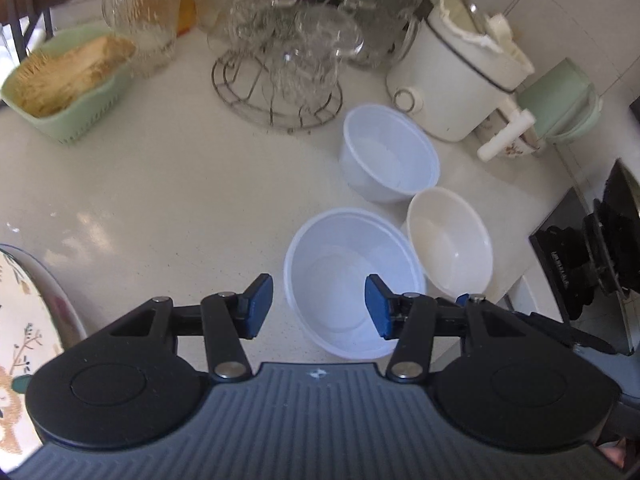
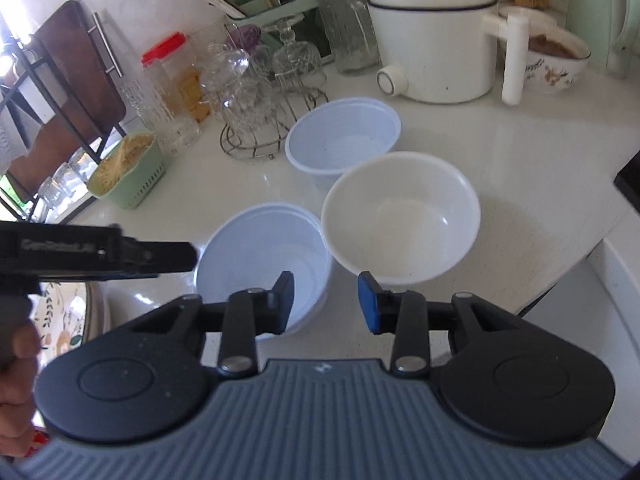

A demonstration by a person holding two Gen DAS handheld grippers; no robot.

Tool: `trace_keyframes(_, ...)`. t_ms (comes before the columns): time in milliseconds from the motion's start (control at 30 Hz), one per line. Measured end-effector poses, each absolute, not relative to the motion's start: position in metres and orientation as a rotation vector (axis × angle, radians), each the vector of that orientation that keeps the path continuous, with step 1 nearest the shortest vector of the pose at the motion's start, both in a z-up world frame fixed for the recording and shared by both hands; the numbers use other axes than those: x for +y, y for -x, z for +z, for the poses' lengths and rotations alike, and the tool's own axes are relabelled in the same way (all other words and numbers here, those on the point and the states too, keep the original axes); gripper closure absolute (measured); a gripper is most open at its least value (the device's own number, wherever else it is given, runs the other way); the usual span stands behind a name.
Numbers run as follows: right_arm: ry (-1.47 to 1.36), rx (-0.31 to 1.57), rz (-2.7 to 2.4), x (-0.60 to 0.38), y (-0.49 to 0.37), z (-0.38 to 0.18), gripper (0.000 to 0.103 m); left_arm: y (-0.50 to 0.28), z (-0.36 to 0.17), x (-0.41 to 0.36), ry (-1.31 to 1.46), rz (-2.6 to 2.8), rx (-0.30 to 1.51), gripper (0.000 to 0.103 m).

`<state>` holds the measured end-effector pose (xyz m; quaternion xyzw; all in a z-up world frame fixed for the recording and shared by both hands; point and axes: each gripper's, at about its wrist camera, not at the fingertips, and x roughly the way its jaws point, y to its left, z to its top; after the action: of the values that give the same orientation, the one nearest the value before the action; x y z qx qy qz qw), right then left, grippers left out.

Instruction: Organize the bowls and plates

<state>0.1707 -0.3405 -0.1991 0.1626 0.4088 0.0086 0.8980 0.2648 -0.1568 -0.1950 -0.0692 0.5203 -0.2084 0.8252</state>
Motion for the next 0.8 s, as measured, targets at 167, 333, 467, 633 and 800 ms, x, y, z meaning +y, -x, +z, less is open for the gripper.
trace_keyframes(167,-0.342,0.86,0.041,-0.34,-0.178,-0.21,0.065,-0.273,-0.209,-0.158,0.157,-0.425,1.138,0.048)
trace_keyframes(333,-0.342,0.859,0.05,-0.341,-0.182,-0.216,0.072,-0.271,-0.217,-0.162,0.137,-0.427,1.176,0.059)
trace_keyframes(467,-0.35,0.872,0.055,-0.343,-0.184,-0.22,0.084,-0.273,-0.221,-0.162,0.157,-0.415,1.181,0.08)
trace_keyframes(633,-0.347,0.876,0.063,-0.342,-0.184,-0.22,0.085,-0.272,-0.219,-0.16,0.154,-0.411,1.165,0.088)
trace_keyframes(800,-0.325,0.877,0.091,-0.334,-0.185,-0.219,0.085,-0.269,-0.218,-0.152,0.167,-0.382,1.176,0.088)
